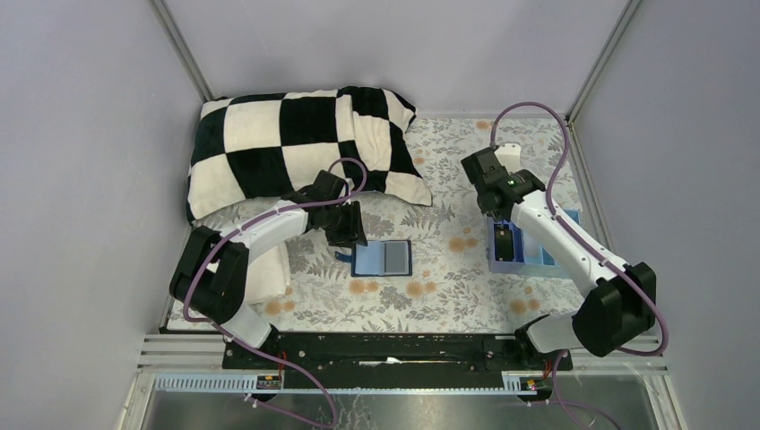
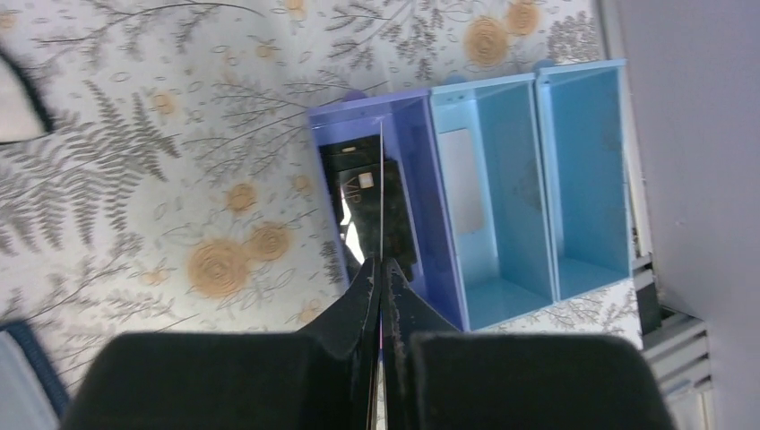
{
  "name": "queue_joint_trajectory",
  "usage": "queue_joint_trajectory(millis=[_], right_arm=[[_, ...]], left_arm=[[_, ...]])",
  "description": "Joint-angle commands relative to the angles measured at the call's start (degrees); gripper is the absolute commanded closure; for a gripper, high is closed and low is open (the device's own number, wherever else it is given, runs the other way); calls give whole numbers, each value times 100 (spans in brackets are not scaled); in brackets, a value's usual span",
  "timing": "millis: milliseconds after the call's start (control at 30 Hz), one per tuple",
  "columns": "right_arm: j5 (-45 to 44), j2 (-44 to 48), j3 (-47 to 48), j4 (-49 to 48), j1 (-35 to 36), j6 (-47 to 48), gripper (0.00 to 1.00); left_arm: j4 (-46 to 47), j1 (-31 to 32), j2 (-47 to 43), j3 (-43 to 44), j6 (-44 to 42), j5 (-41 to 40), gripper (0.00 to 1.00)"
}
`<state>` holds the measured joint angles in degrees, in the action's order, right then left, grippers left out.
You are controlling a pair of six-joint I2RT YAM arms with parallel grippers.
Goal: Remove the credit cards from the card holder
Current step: Place the credit card in the storage box.
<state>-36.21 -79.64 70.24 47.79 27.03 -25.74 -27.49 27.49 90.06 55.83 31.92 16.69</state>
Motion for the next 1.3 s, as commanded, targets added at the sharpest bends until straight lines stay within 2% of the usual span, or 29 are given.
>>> queue_joint_trajectory(millis=[0, 333, 567, 600, 700, 767, 1067, 1267], right_arm=[[-765, -191, -185, -128, -141, 109, 100], [-411, -478, -935, -697, -348, 355, 100], [-240, -916, -1094, -746, -348, 294, 100], [-172, -982, -1073, -708, -348, 284, 98], [12, -1010, -1006, -684, -352, 284, 76], [130, -922, -955, -687, -347, 300, 69], [1084, -298, -203, -567, -350, 229, 66], [2279, 61, -256, -1187, -239, -116, 64]], left_arm=[[1, 8, -217, 123, -46, -30, 51], [96, 10, -127, 90, -26, 32, 51], [99, 9, -96, 88, -37, 45, 51], [98, 11, -94, 86, -30, 43, 51], [94, 7, -100, 99, -29, 67, 51], [100, 9, -110, 101, -33, 62, 51], [95, 35, -67, 197, -53, 26, 51], [115, 110, -60, 241, -48, 64, 50]])
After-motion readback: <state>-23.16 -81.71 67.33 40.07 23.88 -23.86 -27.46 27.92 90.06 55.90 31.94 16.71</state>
